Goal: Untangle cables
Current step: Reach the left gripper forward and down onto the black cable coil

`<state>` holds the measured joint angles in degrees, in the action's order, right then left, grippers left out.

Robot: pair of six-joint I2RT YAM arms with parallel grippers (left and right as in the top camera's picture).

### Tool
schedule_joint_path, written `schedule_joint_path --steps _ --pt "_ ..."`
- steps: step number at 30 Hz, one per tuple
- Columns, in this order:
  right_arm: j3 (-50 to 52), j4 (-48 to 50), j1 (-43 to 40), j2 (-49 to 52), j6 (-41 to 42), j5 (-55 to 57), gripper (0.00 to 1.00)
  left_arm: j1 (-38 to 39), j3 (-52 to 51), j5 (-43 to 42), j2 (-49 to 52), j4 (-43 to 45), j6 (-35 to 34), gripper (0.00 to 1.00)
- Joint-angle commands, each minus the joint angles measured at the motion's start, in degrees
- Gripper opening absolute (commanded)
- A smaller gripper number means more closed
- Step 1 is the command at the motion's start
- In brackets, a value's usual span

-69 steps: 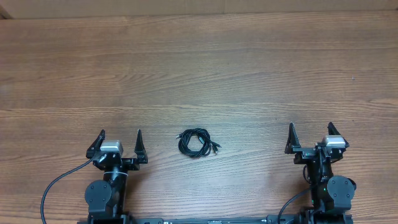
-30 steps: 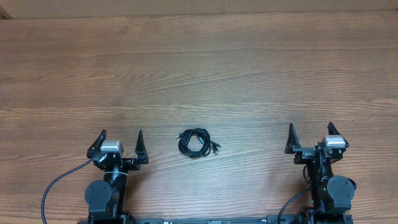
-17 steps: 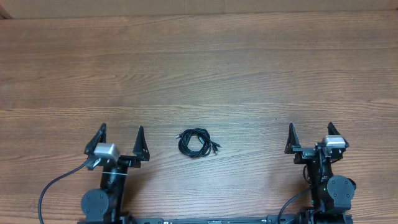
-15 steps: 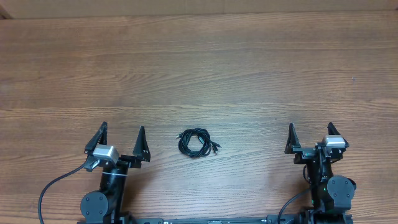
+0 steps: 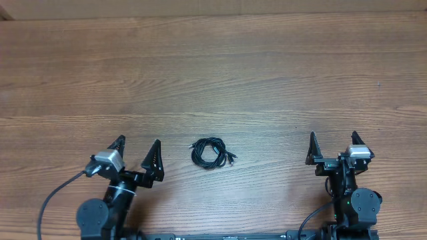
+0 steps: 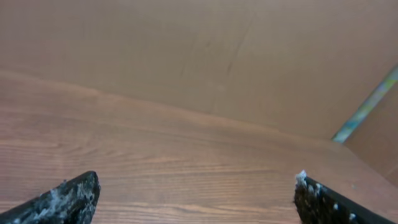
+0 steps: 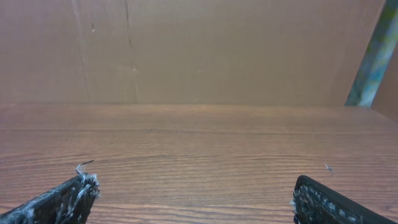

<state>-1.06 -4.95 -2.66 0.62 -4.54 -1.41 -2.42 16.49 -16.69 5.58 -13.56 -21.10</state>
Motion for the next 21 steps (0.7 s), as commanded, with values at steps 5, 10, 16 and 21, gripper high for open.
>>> schedule_joint_path --steps 5,10,16,21 --pt "0.6 0.2 -0.3 -0.4 -0.3 0.5 1.00 -0.5 15.1 -0.2 16.1 -3.6 -0.9 1.00" --pt "0.6 0.2 -0.3 -0.4 -0.3 0.5 1.00 -0.3 25.4 -3.4 29.8 -8.1 -1.0 1.00" --pt "0.6 0.2 -0.3 -0.4 -0.3 0.5 1.00 4.0 39.1 -5.3 46.2 -18.5 -0.7 1.00" --pt "0.6 0.2 -0.3 -0.4 -0.3 0.5 1.00 11.3 48.8 -5.2 57.7 -26.0 -0.7 1.00"
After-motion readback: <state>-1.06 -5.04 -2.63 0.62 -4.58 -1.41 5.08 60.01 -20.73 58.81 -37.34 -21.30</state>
